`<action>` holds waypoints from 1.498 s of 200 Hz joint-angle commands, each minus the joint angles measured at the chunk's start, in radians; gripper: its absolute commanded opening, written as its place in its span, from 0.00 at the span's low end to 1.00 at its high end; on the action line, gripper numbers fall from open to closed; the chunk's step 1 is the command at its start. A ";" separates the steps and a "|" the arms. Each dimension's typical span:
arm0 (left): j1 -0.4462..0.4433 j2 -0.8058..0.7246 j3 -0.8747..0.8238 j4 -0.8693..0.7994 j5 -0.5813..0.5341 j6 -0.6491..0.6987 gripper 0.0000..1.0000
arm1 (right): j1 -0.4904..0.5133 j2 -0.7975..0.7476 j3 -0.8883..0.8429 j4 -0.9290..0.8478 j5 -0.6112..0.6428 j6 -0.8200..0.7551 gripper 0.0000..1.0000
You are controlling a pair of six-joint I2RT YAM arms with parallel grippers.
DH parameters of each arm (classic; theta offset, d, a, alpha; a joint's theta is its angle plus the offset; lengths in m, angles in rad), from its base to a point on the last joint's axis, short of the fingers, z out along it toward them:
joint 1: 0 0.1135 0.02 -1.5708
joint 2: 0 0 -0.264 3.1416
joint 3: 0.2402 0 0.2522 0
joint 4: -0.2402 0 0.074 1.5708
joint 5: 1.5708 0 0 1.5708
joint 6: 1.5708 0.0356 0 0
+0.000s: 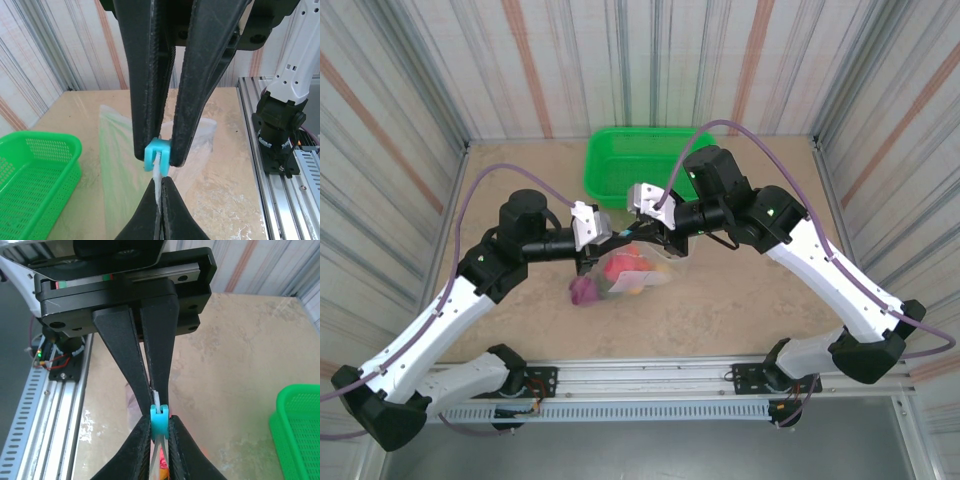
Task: Place the food in the zip-top bag and seal the zipper
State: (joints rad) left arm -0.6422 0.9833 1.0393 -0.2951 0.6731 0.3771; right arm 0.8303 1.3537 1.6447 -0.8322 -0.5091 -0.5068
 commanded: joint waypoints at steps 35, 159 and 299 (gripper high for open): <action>0.006 -0.010 0.012 0.015 0.024 -0.024 0.16 | 0.003 0.010 0.010 -0.022 -0.023 -0.019 0.00; 0.003 -0.019 0.041 0.004 0.090 0.003 0.12 | 0.005 0.019 0.015 -0.038 -0.055 -0.010 0.00; 0.024 -0.121 -0.013 0.046 -0.075 0.037 0.00 | 0.000 -0.001 -0.021 -0.084 0.123 -0.022 0.00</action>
State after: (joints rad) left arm -0.6403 0.9413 1.0412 -0.3237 0.6514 0.3992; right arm 0.8448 1.3632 1.6451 -0.8501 -0.4999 -0.5106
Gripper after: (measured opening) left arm 0.046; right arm 0.093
